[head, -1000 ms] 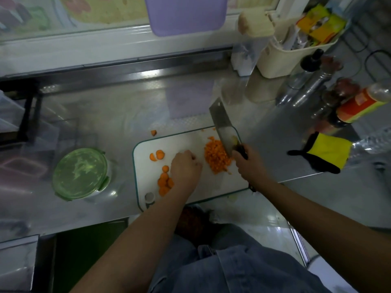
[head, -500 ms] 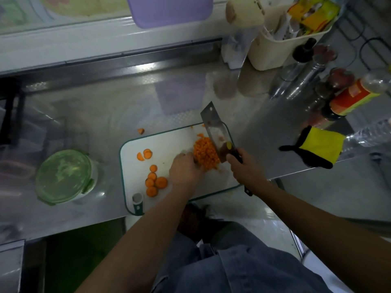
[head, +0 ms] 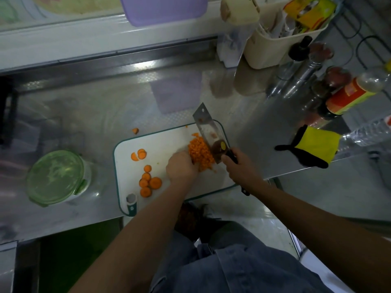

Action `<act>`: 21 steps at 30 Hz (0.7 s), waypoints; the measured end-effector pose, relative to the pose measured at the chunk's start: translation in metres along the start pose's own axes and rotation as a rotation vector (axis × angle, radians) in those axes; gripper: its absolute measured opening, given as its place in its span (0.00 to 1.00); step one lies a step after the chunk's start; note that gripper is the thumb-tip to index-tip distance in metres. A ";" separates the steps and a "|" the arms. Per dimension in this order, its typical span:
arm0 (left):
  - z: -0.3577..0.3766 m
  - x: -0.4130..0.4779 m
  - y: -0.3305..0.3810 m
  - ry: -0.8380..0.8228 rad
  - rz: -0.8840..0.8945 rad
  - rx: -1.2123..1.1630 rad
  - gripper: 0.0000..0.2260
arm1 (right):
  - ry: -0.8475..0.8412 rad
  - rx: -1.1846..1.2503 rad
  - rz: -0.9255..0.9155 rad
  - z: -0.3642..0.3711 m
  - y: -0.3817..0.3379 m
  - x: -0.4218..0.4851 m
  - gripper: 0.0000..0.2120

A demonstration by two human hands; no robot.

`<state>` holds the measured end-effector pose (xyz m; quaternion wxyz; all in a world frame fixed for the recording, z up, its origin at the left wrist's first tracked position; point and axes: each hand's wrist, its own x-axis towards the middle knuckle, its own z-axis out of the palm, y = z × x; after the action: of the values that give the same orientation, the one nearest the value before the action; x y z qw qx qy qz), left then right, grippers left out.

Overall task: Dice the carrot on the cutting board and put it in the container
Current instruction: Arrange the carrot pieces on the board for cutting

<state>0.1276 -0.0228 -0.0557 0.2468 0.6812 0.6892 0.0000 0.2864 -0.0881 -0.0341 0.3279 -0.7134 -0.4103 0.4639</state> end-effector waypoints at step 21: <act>-0.020 0.010 -0.030 0.160 -0.194 -0.650 0.08 | -0.013 0.082 0.028 0.007 -0.011 0.004 0.06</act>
<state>0.0931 -0.0092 -0.0517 0.3951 0.4959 0.7320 0.2495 0.2782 -0.0789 -0.0289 0.3475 -0.7021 -0.3830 0.4895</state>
